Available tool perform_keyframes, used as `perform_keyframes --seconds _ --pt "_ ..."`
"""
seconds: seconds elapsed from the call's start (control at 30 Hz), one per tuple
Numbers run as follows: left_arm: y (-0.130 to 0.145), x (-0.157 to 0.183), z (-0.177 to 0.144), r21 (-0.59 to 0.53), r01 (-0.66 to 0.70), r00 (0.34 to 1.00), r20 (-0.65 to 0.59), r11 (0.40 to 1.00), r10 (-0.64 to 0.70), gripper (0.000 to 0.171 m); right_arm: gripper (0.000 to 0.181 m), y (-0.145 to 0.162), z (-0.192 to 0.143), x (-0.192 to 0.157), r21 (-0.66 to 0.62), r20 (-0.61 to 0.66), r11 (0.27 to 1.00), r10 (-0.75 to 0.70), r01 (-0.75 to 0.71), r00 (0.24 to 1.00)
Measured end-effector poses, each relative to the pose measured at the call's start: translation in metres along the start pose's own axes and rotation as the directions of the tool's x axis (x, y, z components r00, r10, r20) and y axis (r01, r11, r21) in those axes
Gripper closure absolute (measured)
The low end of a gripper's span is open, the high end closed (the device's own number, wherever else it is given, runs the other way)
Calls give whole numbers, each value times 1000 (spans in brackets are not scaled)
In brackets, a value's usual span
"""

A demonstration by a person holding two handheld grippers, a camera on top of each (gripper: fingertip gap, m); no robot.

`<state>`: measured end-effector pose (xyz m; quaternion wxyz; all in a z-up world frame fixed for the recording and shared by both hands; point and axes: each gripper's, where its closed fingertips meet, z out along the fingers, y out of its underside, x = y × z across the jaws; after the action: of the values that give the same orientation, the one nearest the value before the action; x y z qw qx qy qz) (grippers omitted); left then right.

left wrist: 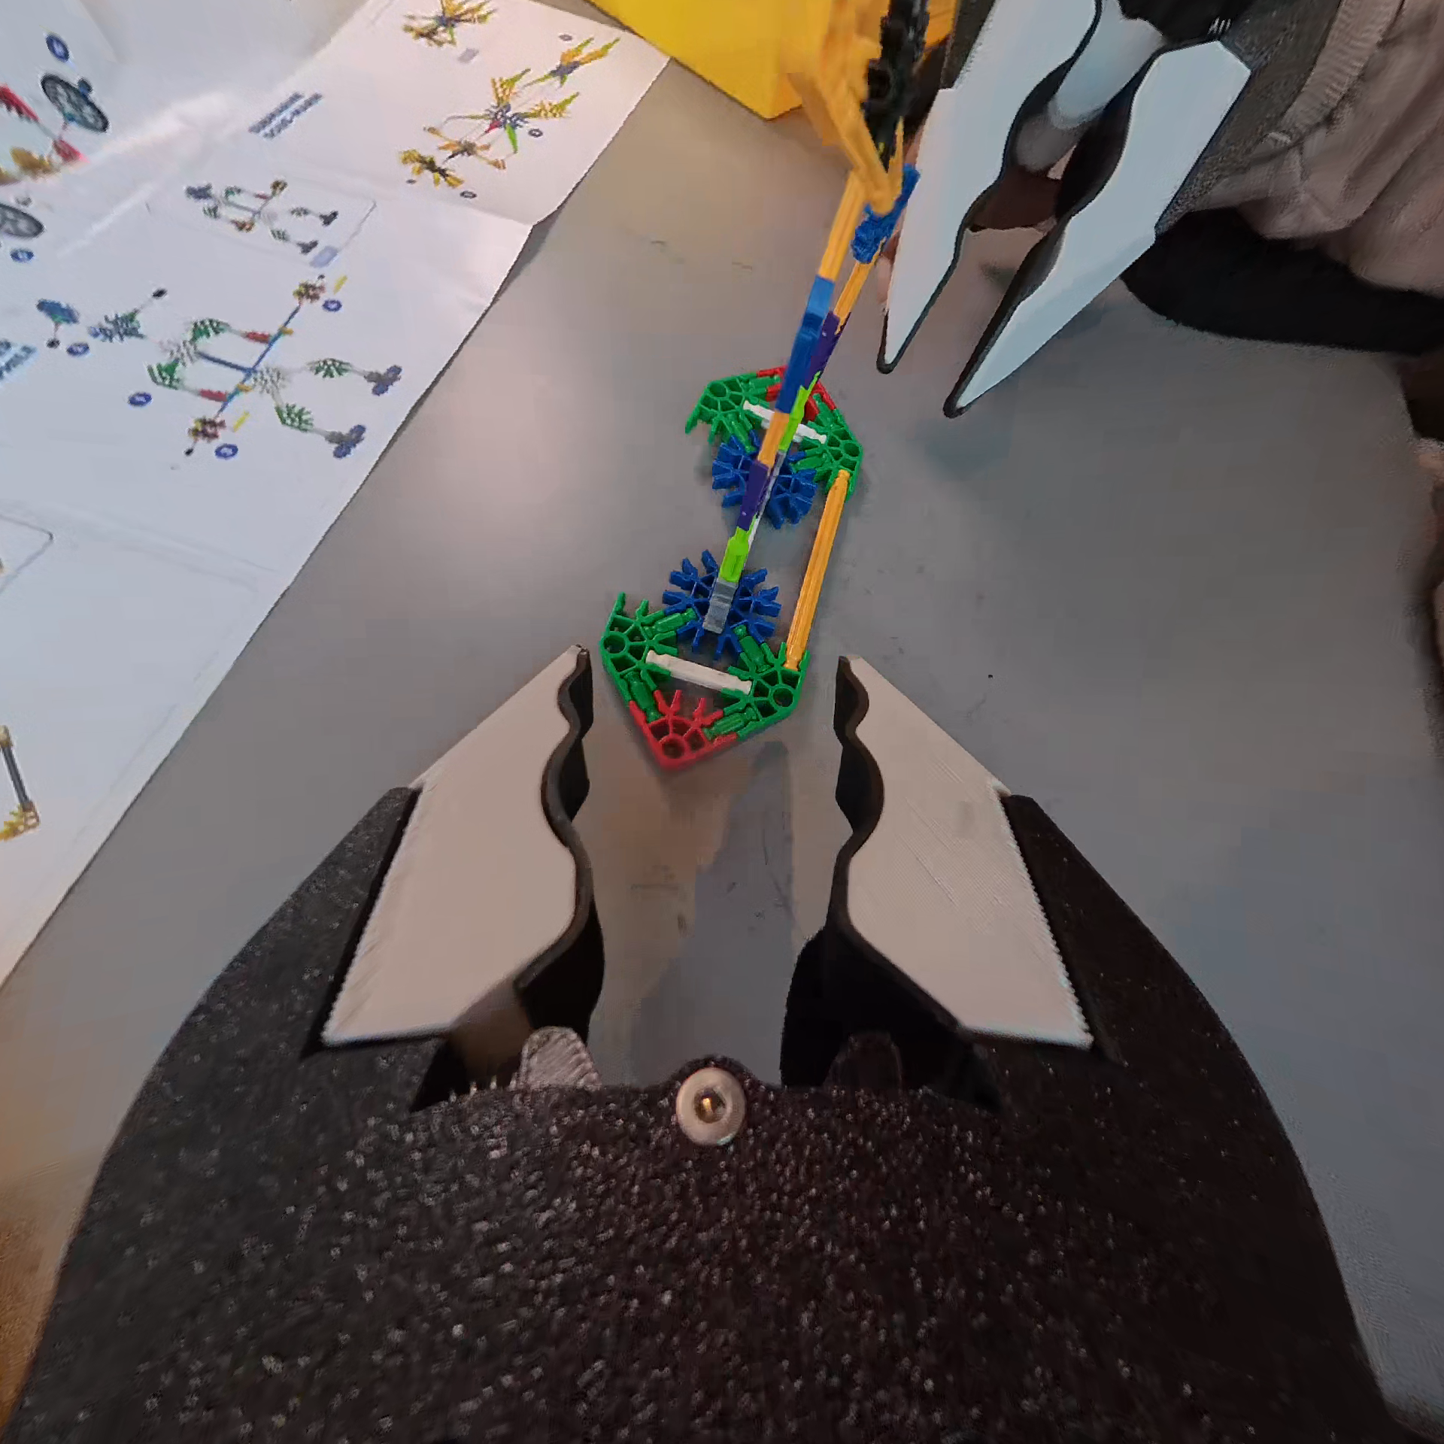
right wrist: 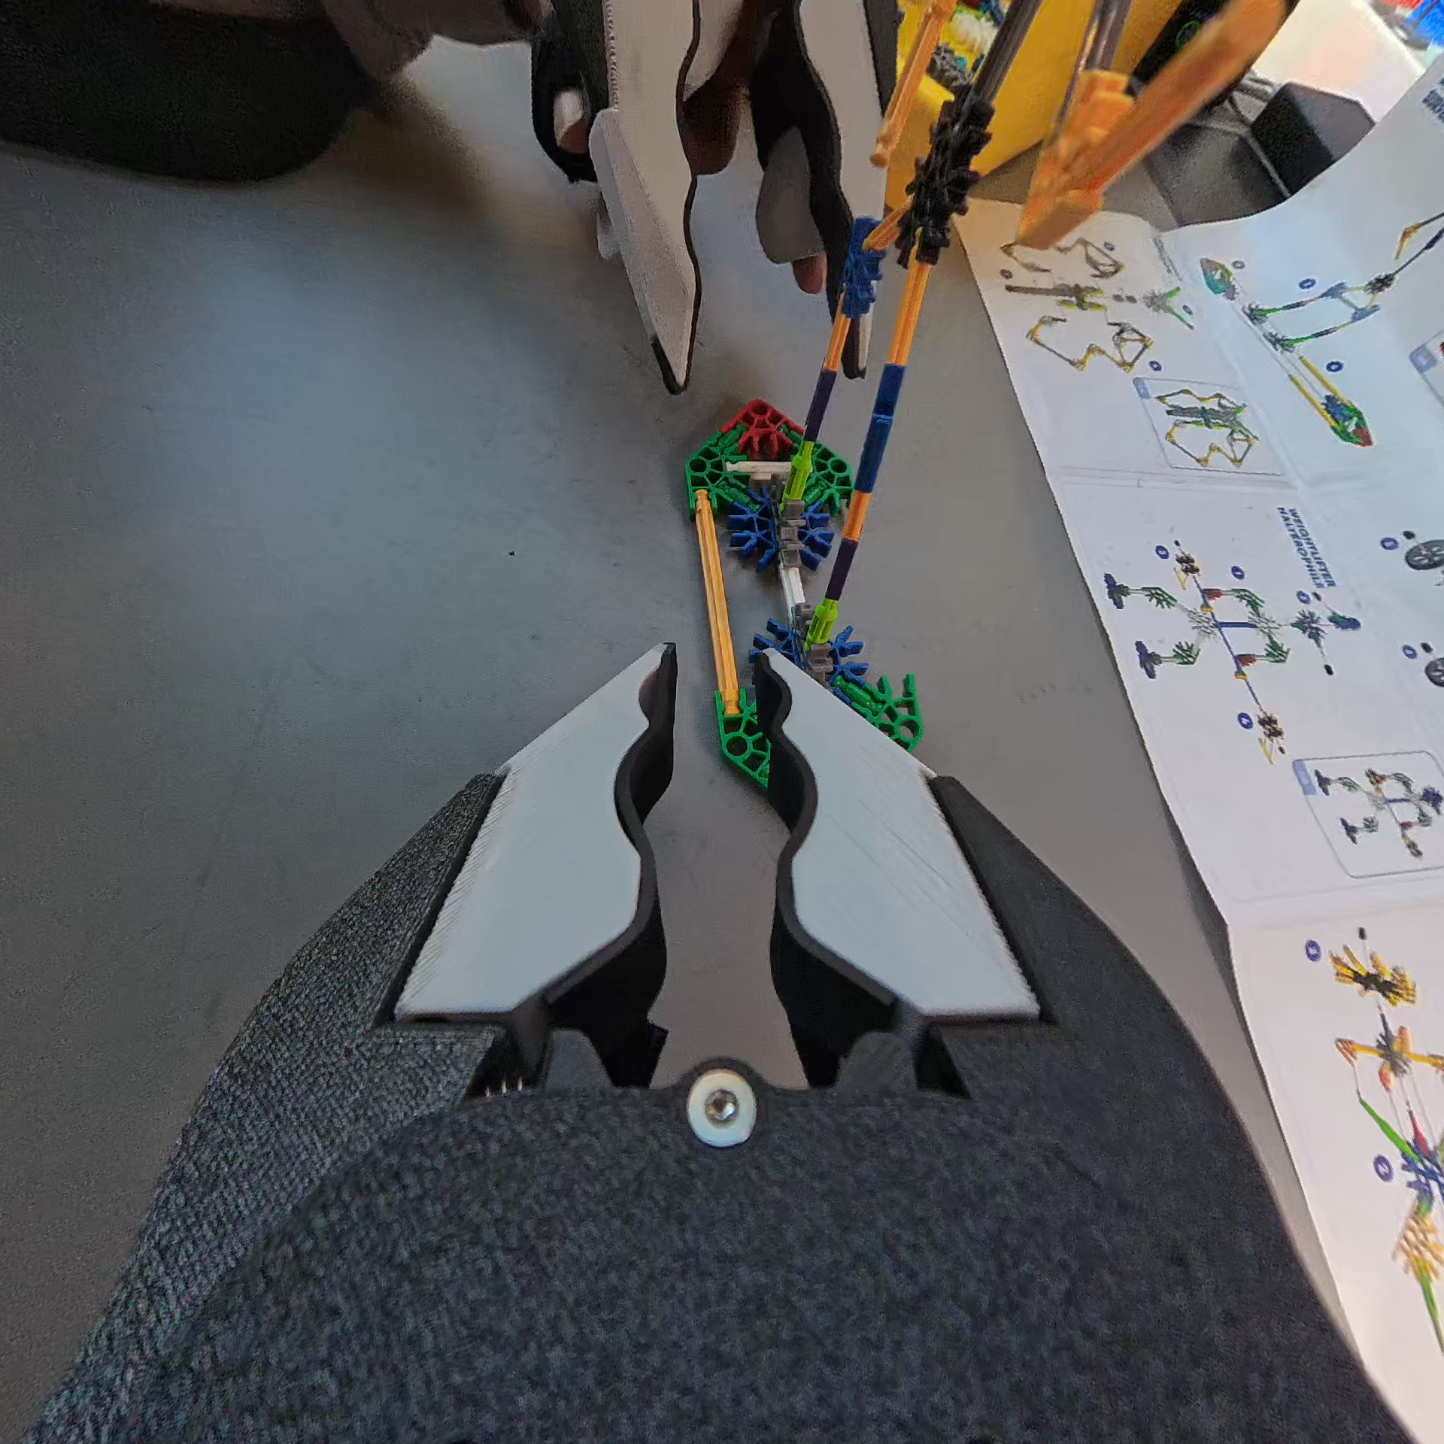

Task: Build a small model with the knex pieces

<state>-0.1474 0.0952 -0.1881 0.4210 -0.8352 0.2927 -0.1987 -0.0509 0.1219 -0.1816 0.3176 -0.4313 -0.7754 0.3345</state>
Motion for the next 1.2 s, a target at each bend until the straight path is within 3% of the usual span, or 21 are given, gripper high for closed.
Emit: perform_keyframes --seconds 0.1,0.17,0.3,0.5,0.7,1.0,1.1,1.2 --pt "11 7 14 -103 -149 987 41 984 154 109 163 4 19 -7 -69 -24 996 -67 65 997" --pt "20 8 21 -183 -234 966 63 955 249 118 163 5 28 -8 -100 -48 990 -104 99 993" --pt "23 18 24 -196 -268 959 35 943 280 145 163 2 40 -8 -140 -84 982 -139 127 987" --pt "23 23 26 -222 -319 943 23 921 332 152 162 1 52 1 -207 -141 962 -211 180 967" --pt "20 29 27 -214 -325 942 10 921 334 152 166 3 55 -1 -219 -127 954 -237 205 963" --pt "14 33 27 -135 -225 974 -31 965 223 153 168 2 56 -3 -266 10 937 -232 226 973" --pt "9 30 26 -80 -182 983 -24 980 180 152 169 1 54 2 -299 59 914 -268 273 962" --pt "0 24 27 -36 -218 975 42 975 220 149 177 -7 48 8 -265 134 926 -241 269 961"
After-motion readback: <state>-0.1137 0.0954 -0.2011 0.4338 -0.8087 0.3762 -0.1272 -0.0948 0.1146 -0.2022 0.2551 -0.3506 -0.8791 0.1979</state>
